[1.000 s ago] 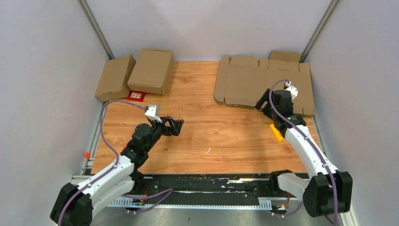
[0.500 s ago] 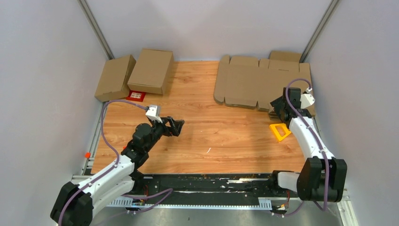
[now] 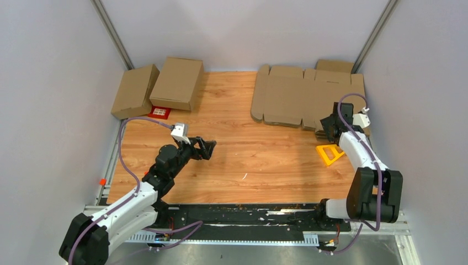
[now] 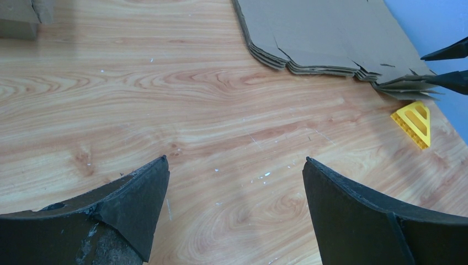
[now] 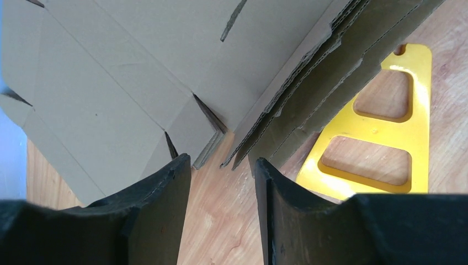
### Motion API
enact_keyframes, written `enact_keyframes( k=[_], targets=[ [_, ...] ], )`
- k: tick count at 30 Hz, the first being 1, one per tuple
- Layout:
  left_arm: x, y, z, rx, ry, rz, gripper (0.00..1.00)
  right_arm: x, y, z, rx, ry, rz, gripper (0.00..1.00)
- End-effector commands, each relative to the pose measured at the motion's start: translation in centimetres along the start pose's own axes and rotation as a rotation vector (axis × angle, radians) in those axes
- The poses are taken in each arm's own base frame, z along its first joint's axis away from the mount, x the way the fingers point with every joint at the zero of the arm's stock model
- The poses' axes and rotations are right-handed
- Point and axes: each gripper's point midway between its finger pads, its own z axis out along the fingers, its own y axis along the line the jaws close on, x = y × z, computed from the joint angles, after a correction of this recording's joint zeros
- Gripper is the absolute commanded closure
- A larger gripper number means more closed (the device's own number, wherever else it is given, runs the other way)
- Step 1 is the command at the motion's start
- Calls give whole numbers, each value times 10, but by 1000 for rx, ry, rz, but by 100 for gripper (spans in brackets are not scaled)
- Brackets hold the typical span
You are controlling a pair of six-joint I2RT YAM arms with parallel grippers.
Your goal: Fold the paper box
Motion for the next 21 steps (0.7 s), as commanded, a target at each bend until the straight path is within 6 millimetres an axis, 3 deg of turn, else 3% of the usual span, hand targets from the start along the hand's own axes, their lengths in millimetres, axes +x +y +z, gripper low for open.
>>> enact_keyframes(
  k=[1,5,10,17,21],
  targets=[
    [-27,-12,3,34,-71,16,3,-10,12,5,-22,-29,67,54],
    [-27,-12,3,33,-72,16,3,-14,10,10,-8,-45,65,55],
    [-26,-11,4,31,-69,15,3,-19,10,13,2,-65,63,67],
    [-25,-11,4,31,-66,13,3,-18,10,20,9,-61,65,68],
    [-25,-11,4,31,-66,14,3,-20,13,22,-5,-71,66,74]
  ],
)
